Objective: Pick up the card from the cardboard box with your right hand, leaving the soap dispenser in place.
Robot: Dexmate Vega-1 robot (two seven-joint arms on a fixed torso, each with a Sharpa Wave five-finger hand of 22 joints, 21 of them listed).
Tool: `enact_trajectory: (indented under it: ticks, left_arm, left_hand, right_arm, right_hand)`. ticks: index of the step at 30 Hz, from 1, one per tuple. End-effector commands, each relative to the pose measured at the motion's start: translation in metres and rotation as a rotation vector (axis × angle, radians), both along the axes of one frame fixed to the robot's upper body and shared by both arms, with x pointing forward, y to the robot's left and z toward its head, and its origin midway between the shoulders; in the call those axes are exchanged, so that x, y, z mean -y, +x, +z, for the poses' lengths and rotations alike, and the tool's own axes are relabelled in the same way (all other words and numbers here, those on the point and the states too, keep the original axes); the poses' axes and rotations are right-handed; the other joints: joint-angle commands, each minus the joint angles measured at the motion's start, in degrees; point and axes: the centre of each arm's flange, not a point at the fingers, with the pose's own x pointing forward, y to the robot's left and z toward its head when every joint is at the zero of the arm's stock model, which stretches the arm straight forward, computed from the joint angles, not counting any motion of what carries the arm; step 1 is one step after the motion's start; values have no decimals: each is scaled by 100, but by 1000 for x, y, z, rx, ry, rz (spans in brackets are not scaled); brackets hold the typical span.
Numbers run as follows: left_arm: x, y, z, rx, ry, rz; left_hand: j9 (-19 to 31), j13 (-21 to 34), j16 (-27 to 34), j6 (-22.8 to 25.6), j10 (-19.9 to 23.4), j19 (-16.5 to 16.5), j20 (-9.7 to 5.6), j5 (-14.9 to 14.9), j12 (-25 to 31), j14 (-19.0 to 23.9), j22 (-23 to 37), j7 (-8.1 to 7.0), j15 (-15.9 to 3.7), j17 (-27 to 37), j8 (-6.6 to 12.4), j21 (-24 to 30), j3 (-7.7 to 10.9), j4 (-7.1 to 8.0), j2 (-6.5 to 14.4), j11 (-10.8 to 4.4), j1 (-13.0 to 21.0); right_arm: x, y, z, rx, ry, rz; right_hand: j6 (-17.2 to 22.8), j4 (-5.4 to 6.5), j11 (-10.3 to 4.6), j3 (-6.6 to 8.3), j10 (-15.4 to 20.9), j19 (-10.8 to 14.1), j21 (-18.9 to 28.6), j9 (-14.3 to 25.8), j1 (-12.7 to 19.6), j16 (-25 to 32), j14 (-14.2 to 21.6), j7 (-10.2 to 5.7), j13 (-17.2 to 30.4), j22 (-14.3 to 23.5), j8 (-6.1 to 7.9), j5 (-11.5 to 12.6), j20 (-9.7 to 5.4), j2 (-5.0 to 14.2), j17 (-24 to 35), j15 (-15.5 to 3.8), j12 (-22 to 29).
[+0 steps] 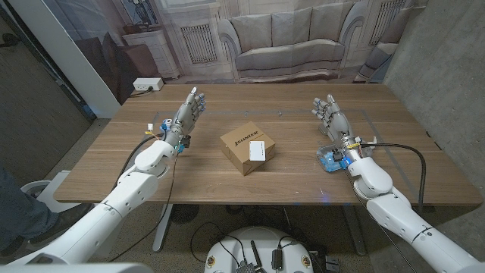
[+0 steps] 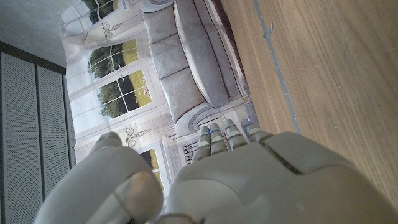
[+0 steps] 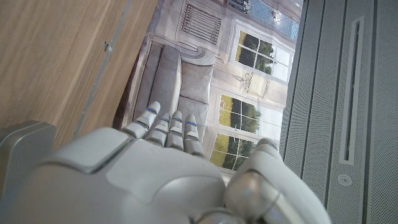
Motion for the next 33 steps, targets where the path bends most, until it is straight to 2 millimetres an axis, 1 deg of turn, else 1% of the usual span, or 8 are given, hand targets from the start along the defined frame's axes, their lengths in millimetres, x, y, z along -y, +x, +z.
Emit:
enact_trajectory:
  ticks: [1,6,8,10,13,17,24,33]
  left_arm:
    - [4,-9,-1,8,1,18]
    - [7,-12,-2,1,0,27]
    - [8,-13,-2,-3,2,33]
    - [10,-14,-1,-5,5,34]
    - [11,-15,0,-2,5,35]
    - [13,-16,-1,-1,-2,26]
    - [16,-15,-3,-5,-1,19]
    - [19,-14,4,4,2,19]
  left_hand:
    - [8,19,53,68,39,67,-435,7,0,30,33,-3,-8,20,11,54,-23,9,34,-24,1]
    - [8,18,60,83,68,76,-475,2,7,54,33,3,-8,18,12,58,-29,6,38,-12,10]
    - [8,17,73,104,105,134,-508,-2,16,98,33,3,-8,16,16,80,-34,2,41,4,19]
    - [7,16,79,114,116,173,-513,-5,17,121,32,6,-12,15,17,95,-38,0,41,2,23]
    - [7,14,85,134,157,246,-532,-10,27,156,32,8,-12,12,19,121,-47,-5,40,23,32]
    - [7,14,85,138,166,249,-526,-13,27,165,32,11,-7,12,18,120,-51,-6,39,38,35]
    - [7,11,53,145,135,149,-514,-25,2,113,30,20,0,10,10,75,-69,-11,37,22,44]
    - [7,10,44,153,123,118,-494,-32,-10,97,29,22,-1,9,6,62,-80,-12,42,7,52]
  right_arm:
    - [4,-11,-8,11,7,20]
    - [7,-14,-13,14,10,40]
    - [8,-15,-15,15,11,45]
    - [9,-17,-17,17,9,49]
    - [9,-19,-19,19,9,51]
    - [11,-21,-21,17,12,59]
    - [14,-22,-24,16,11,67]
    - [17,-27,-24,26,5,68]
  right_hand:
    - [66,-53,13,17,90,79,-5,6,38,35,70,-19,19,18,-3,4,-88,28,16,-20,10]
    - [75,-60,-11,17,113,122,-5,7,47,39,96,-18,19,19,-2,1,-88,34,16,-31,16]
    - [87,-70,-11,20,140,210,7,7,63,52,151,-32,20,19,-2,-2,-102,43,16,-58,22]
    - [102,-79,-45,22,147,241,6,8,76,55,173,-32,20,18,2,-4,-98,48,15,-68,23]
    - [111,-86,-27,25,161,267,5,8,87,59,196,-29,20,17,3,-5,-99,53,15,-79,26]
    - [124,-97,-39,30,170,303,3,9,105,59,215,-31,20,16,5,-6,-109,60,14,-103,26]
    - [134,-139,-75,43,210,499,20,12,169,72,320,-34,21,9,0,-13,-133,77,10,-123,30]
    - [148,-163,-80,45,250,542,-7,13,202,67,362,-39,21,6,-1,-21,-116,82,10,-130,36]
